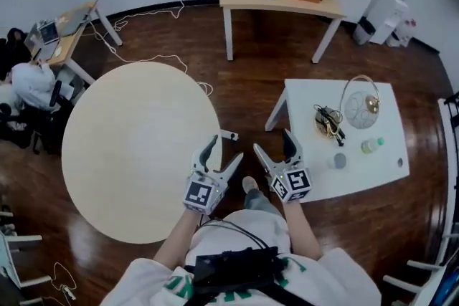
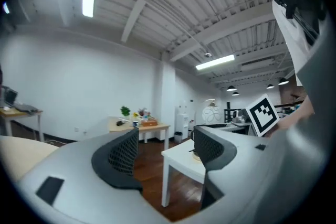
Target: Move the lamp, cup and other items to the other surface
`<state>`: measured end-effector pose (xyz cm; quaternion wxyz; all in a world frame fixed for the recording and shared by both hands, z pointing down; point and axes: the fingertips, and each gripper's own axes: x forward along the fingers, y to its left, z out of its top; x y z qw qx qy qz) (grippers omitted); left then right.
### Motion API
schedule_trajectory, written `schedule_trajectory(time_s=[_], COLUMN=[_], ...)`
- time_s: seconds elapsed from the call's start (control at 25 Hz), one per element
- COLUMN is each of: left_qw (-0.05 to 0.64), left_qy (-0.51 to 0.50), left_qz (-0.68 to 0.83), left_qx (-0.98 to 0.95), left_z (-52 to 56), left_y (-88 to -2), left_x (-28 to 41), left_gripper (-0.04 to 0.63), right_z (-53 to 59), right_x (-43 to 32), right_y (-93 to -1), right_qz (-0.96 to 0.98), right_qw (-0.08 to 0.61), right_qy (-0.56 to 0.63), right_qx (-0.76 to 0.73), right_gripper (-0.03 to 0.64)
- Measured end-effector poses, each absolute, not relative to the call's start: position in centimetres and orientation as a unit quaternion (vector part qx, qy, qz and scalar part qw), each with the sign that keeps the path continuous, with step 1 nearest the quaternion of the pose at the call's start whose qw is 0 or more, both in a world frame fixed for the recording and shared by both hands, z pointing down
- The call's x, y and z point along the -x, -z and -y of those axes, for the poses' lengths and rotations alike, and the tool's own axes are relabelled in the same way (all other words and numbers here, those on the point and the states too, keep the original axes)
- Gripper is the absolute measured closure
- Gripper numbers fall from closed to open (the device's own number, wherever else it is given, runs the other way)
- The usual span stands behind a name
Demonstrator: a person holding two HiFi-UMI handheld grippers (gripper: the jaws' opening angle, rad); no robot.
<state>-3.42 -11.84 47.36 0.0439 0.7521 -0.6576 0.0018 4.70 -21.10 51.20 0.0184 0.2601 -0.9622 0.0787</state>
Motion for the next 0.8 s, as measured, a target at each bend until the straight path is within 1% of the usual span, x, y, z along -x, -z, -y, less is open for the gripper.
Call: schedule_trajectory(time_s=[0.2,0.36,0.48,0.64,0.8], left_qw=[0.036,0.024,0.024,0.010,0.018], left_qy=[0.018,0.001,0.018,0.015,0.030], left_qz=[0.764,0.836,0.865,0.887,0.905], left_qx=[-0.644,-0.549,-0.500,-0.462,-0.425], left_z=[2.9,-5.4,-10.3,-14.5,-16.9], left_y=[-45.5,-46.4,-45.1,-44.8,-44.1], left_x=[13.0,19.2,21.0,22.5,24.1], left_gripper=[0.268,0.269,0.272,0.272,0.272], right_z=[15.9,10.2,5.3,1.3,-1.3], right_x=[7.2,13.7,16.4,18.4,19.8], right_y=[-48.2,-44.7,-42.9,-44.0,-45.4], right_qz=[0.989,0.997,0.998,0.998,0.996], right_qw=[-0.008,-0.051,-0.065,-0.037,-0.012], right_qy=[-0.055,-0.020,-0.007,-0.003,-0.013], right_qx=[-0.136,-0.063,-0.002,0.055,0.092], right_gripper=[0.192,0.193,0.193,0.200,0.220])
